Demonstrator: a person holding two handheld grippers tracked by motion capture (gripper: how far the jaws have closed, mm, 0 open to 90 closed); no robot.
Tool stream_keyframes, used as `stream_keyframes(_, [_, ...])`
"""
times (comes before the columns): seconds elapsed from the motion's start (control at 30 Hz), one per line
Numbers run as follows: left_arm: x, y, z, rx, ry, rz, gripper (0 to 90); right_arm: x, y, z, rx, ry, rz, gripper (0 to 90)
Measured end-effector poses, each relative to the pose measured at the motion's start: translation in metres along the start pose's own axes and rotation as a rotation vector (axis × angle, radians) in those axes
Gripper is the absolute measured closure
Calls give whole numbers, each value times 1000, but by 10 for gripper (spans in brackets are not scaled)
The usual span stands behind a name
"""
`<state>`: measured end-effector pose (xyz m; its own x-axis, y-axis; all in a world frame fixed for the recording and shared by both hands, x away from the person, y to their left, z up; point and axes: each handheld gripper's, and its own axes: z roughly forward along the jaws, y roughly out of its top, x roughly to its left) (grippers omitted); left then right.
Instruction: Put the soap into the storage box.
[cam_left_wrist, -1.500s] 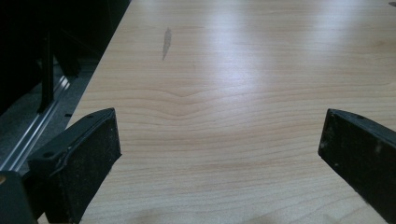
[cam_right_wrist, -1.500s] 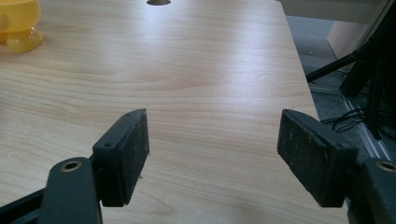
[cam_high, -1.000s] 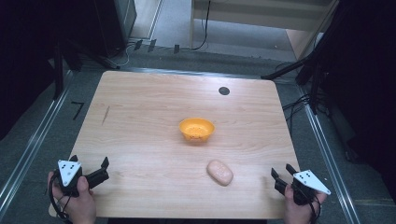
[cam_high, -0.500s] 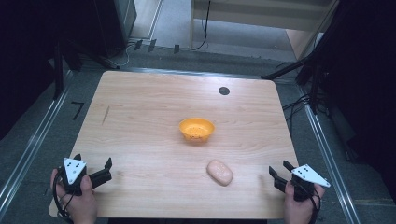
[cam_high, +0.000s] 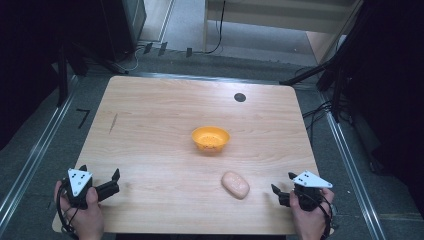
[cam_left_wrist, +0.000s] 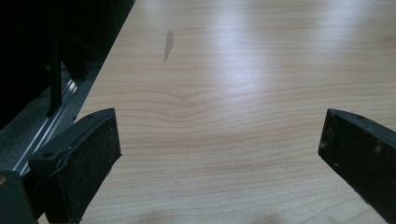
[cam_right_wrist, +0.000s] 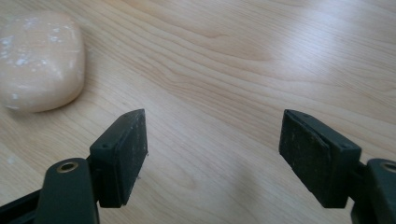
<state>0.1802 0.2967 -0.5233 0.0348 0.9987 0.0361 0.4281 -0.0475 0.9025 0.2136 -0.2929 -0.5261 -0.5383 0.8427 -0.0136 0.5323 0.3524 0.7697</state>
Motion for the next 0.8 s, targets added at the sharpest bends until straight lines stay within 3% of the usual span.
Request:
stream_keyframes(0.17, [0,0,1,3,-1,1,0,5,7,1,4,-15,-19,284])
stream_keyframes(0.33, [0,1,1,6,-1,0,0,6,10,2,6,5,-13,318])
stream_keyframes(0.6, [-1,1,2,13,1,7,0,7,25,4,56,53,-2,338])
stream_keyframes(0.8, [-1,1,2,15,-2,8,0,17,35,10,105,80,-23,331])
